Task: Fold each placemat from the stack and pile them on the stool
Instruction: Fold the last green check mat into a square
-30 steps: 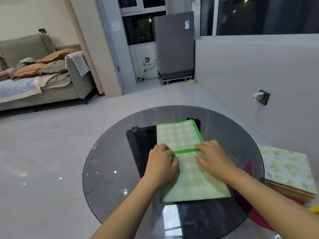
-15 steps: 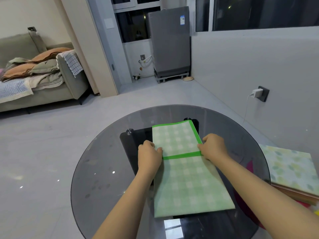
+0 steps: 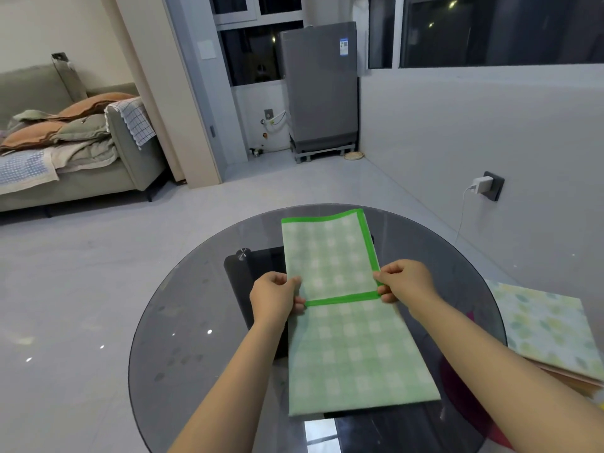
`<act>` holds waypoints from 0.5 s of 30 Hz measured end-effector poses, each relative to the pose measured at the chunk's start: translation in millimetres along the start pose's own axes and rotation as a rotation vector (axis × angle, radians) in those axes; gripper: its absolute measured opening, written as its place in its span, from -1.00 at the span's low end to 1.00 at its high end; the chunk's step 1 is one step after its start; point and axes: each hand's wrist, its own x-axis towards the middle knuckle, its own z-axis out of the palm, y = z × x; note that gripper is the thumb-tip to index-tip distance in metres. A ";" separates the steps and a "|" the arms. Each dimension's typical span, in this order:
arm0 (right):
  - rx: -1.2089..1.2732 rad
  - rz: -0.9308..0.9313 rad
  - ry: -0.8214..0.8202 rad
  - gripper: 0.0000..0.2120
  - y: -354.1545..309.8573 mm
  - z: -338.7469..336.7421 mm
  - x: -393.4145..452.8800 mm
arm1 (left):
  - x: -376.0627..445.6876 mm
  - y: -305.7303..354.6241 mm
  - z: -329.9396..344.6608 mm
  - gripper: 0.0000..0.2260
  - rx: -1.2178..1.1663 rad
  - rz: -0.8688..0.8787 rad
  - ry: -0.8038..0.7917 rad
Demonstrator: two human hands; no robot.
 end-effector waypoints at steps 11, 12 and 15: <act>0.215 -0.037 -0.174 -0.75 -0.2 -15.4 -10.6 | -17.7 7.2 -20.3 -0.69 -0.357 -0.079 -0.197; 0.242 -0.036 -0.191 -0.73 0.2 -15.8 -11.8 | -20.2 7.7 -22.3 -0.66 -0.373 -0.079 -0.212; 0.297 -0.033 -0.217 -0.68 0.7 -18.7 -14.9 | -26.2 8.0 -26.7 -0.61 -0.389 -0.064 -0.235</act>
